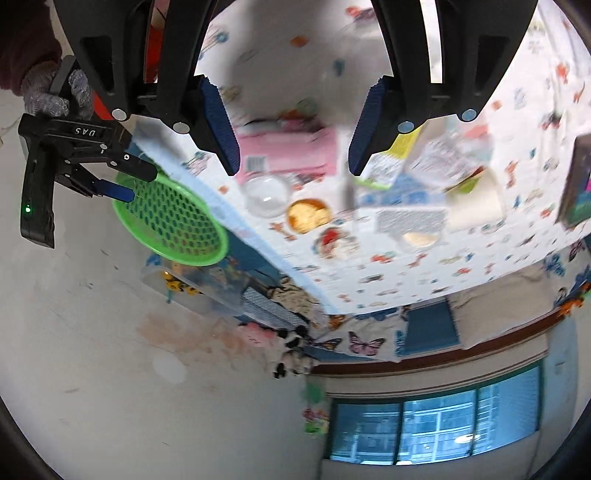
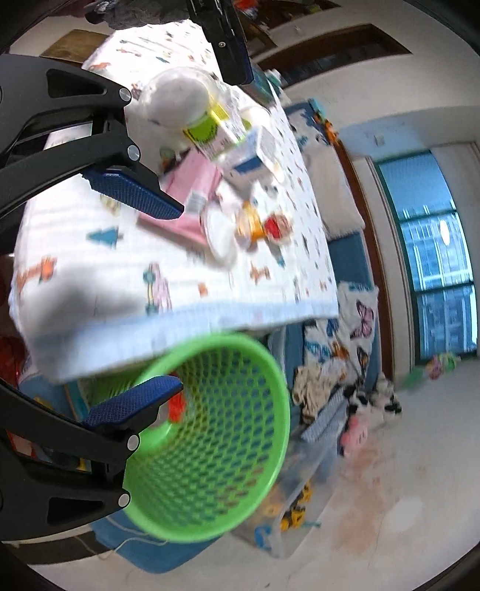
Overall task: Collect trash
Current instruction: 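Grasp the clear dome lid with right tool while left tool grasps the clear tub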
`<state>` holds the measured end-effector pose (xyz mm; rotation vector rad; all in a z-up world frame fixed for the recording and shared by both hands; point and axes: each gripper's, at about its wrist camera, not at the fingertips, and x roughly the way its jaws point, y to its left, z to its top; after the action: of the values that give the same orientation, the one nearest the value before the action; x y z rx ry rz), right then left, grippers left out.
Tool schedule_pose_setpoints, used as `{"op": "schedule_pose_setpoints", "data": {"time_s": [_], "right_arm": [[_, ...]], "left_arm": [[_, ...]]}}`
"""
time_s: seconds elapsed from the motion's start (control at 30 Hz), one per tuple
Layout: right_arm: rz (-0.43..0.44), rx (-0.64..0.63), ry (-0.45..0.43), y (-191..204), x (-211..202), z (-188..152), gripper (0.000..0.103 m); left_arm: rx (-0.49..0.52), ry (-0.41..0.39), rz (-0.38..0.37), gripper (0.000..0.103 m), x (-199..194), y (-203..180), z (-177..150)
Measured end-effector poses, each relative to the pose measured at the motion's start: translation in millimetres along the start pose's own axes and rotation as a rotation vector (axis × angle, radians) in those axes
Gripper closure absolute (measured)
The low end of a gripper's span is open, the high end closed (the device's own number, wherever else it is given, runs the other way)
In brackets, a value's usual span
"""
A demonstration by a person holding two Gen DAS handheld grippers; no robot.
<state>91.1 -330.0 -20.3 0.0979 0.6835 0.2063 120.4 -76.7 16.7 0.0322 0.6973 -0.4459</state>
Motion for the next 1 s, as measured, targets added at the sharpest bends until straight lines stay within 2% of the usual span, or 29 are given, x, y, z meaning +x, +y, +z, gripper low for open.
{"op": "schedule_pose_setpoints", "data": {"time_s": [0.3, 0.6, 0.83, 1.0], "right_arm": [[0.073, -0.043, 0.032, 33, 32, 14, 0.017], [0.085, -0.086, 0.058, 46, 74, 39, 0.017], [0.075, -0.094, 0.097, 51, 106, 47, 0.024], [0.066, -0.107, 0.118, 55, 120, 49, 0.034]], "left_arm": [[-0.059, 0.008, 0.051, 0.044, -24, 32, -37], [-0.100, 0.026, 0.078, 0.044, -26, 53, -47], [-0.083, 0.045, 0.076, 0.045, -23, 53, -51], [-0.089, 0.059, 0.076, 0.052, -15, 56, -54]]}}
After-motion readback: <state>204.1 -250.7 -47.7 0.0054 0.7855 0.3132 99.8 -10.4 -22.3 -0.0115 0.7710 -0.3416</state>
